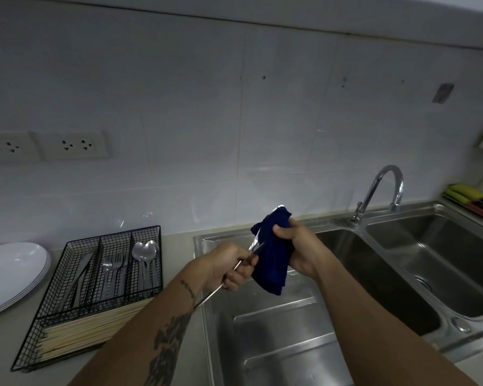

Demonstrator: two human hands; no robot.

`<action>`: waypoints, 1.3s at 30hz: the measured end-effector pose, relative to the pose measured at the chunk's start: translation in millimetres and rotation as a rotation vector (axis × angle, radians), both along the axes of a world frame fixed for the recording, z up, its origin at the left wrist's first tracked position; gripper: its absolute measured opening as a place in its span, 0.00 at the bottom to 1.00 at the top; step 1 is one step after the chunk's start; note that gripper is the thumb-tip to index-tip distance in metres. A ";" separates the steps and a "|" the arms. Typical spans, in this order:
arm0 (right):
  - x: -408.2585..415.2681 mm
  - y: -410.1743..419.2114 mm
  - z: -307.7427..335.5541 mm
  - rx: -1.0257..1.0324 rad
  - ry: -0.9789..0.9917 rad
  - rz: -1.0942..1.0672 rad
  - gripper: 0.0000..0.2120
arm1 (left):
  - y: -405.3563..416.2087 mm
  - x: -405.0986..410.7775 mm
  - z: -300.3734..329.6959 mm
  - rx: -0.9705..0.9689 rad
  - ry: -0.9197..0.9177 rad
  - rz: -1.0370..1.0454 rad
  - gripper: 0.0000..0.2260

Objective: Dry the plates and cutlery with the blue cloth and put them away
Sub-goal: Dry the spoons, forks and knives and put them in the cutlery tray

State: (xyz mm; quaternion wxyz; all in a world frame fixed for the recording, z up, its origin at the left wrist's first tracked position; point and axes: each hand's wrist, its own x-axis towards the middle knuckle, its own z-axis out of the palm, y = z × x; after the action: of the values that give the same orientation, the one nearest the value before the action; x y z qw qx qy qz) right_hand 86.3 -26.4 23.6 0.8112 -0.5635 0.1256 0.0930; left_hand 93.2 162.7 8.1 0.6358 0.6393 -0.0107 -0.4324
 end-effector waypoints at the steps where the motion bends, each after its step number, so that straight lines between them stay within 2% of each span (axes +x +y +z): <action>1: 0.3 -0.7 -2.4 0.011 -0.005 0.001 0.18 | 1.8 -0.5 1.0 0.018 0.019 -0.054 0.13; 4: 0.8 1.6 -6.2 0.004 -0.019 -0.065 0.18 | 3.4 -1.7 0.9 0.037 0.041 -0.134 0.12; 6: 3.3 2.1 -7.9 -0.015 -0.037 -0.135 0.21 | 0.7 -1.8 -1.1 0.027 0.002 -0.079 0.13; 8: 4.4 0.2 -8.1 -0.031 -0.045 -0.209 0.22 | -1.2 -0.6 -1.5 0.050 -0.169 -0.005 0.12; 11: 3.0 -3.6 -8.5 -0.028 -0.040 -0.307 0.22 | -3.9 -1.4 4.0 0.144 -0.453 -0.025 0.07; 15: 1.8 -7.8 -6.0 -0.015 -0.006 -0.446 0.20 | -13.5 -2.5 9.9 0.205 -0.553 -0.014 0.09; 17: 1.3 -14.0 -2.1 -0.002 0.007 -0.503 0.15 | -16.8 -1.6 8.0 0.316 -0.675 0.018 0.12; 19: 1.4 -22.8 4.5 0.027 0.005 -0.535 0.13 | -16.9 0.0 3.5 0.329 -0.713 0.057 0.14; 22: 1.0 -26.8 8.3 0.058 0.000 -0.488 0.11 | -18.4 2.1 -1.0 0.290 -0.681 0.105 0.13; 25: -3.0 -8.9 2.6 0.095 0.022 -0.369 0.19 | -28.3 3.0 0.3 0.250 -0.635 0.138 0.13; 30: -0.3 -3.2 1.1 0.006 -0.034 -0.451 0.14 | -23.1 1.6 -2.2 0.267 -0.543 0.148 0.15; 33: 3.3 -14.3 7.5 -0.162 -0.092 -0.406 0.14 | -14.7 10.6 -0.5 0.313 -0.593 0.241 0.14; 36: -1.3 -10.4 11.0 -0.444 -0.187 -0.237 0.12 | -15.7 24.7 16.5 0.319 -0.721 0.313 0.13; 39: -4.7 -0.9 6.5 -0.563 -0.250 -0.091 0.12 | -24.8 33.2 39.9 0.250 -0.776 0.344 0.11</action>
State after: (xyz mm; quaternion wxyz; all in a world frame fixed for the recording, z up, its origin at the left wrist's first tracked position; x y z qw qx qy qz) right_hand 81.6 -27.3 30.2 0.6358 -0.7668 0.0707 -0.0517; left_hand 126.5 137.8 48.0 0.5653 0.8187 -0.0897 -0.0460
